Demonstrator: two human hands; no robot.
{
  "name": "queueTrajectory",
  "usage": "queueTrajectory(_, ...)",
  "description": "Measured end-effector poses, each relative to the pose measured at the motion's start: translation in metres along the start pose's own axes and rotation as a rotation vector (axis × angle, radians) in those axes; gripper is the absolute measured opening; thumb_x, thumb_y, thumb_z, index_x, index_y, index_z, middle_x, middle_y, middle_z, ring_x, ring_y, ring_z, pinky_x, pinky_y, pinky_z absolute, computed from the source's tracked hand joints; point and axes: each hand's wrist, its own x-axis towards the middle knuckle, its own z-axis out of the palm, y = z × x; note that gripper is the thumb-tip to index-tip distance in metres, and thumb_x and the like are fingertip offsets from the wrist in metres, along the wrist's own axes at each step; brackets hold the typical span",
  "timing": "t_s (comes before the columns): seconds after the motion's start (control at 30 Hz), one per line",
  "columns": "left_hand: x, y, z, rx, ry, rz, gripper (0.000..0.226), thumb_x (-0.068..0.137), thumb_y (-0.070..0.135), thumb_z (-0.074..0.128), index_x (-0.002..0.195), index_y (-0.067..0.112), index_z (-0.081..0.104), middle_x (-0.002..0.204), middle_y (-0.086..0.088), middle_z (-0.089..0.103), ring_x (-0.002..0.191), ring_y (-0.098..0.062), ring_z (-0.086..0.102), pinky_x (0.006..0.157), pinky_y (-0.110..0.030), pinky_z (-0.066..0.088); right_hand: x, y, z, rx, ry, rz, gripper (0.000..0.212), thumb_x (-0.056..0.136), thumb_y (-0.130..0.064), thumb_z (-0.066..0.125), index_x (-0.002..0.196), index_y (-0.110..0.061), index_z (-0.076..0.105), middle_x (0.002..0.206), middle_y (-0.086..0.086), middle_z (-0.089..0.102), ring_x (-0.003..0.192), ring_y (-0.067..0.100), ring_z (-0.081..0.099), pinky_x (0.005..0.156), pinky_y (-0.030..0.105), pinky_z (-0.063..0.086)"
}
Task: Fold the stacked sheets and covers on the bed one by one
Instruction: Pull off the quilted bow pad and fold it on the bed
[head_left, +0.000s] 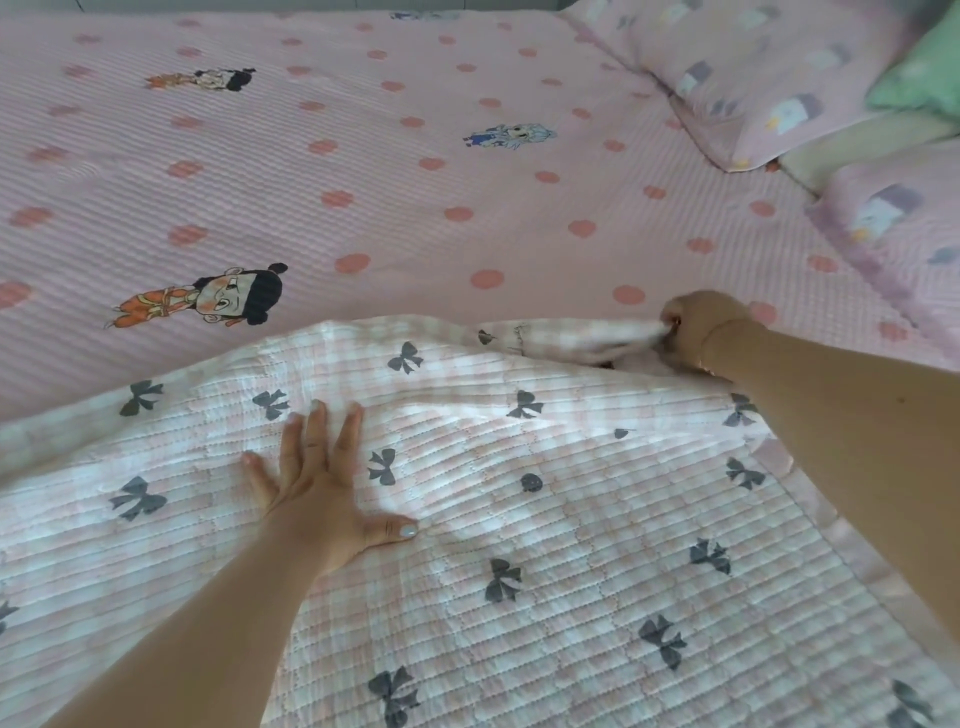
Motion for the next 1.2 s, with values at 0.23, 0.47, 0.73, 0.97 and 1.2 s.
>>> queueTrajectory(0.23,-0.001,0.005,-0.001,-0.006,0.018,-0.007,0.136,0.054,0.091,0.052,0.127,0.04,-0.051,0.142,0.0,-0.054,0.135,-0.025,-0.044,0.103,-0.058,-0.027,-0.002,-0.02,-0.003,0.577,0.021,-0.163,0.042,0.082,-0.021,0.069,0.119,-0.017,0.05,0.113,0.005,0.058,0.085,0.017,0.057,0.072,0.029,0.05)
queueTrajectory(0.47,-0.002,0.006,-0.003,-0.028,0.02,0.001,0.137,0.052,0.09,0.053,0.129,0.041,-0.049,0.14,0.003,-0.055,0.134,-0.023,-0.046,0.098,-0.054,-0.032,-0.008,-0.031,0.036,0.574,-0.291,-0.153,0.091,0.076,-0.042,0.075,0.147,-0.033,0.02,0.134,0.001,0.048,0.118,0.027,0.051,0.104,0.042,0.04)
queueTrajectory(0.73,-0.002,0.007,-0.003,-0.039,0.015,0.006,0.138,0.048,0.092,0.052,0.127,0.043,-0.049,0.14,0.004,-0.055,0.134,-0.022,-0.046,0.096,-0.051,-0.035,-0.023,-0.053,-0.003,1.424,-0.695,-0.145,0.076,0.096,-0.061,0.024,0.105,0.002,0.065,0.085,0.018,0.064,0.065,0.023,0.061,0.054,0.026,0.049)
queueTrajectory(0.97,-0.004,0.007,-0.004,-0.062,0.017,0.014,0.136,0.049,0.091,0.052,0.13,0.044,-0.047,0.142,0.005,-0.053,0.133,-0.021,-0.047,0.096,-0.051,-0.036,-0.009,-0.079,0.003,0.222,-0.011,-0.191,0.047,0.102,-0.035,0.03,0.145,-0.017,0.032,0.141,0.013,0.044,0.12,0.032,0.05,0.099,0.041,0.043)
queueTrajectory(1.2,-0.002,0.004,-0.002,-0.049,0.025,0.009,0.135,0.049,0.092,0.05,0.128,0.044,-0.049,0.142,0.003,-0.054,0.134,-0.022,-0.046,0.1,-0.054,-0.032,0.011,-0.071,0.006,0.881,-0.259,0.09,0.077,0.091,-0.042,0.057,0.15,-0.029,0.01,0.133,0.017,0.044,0.073,0.027,0.066,0.078,0.044,0.058)
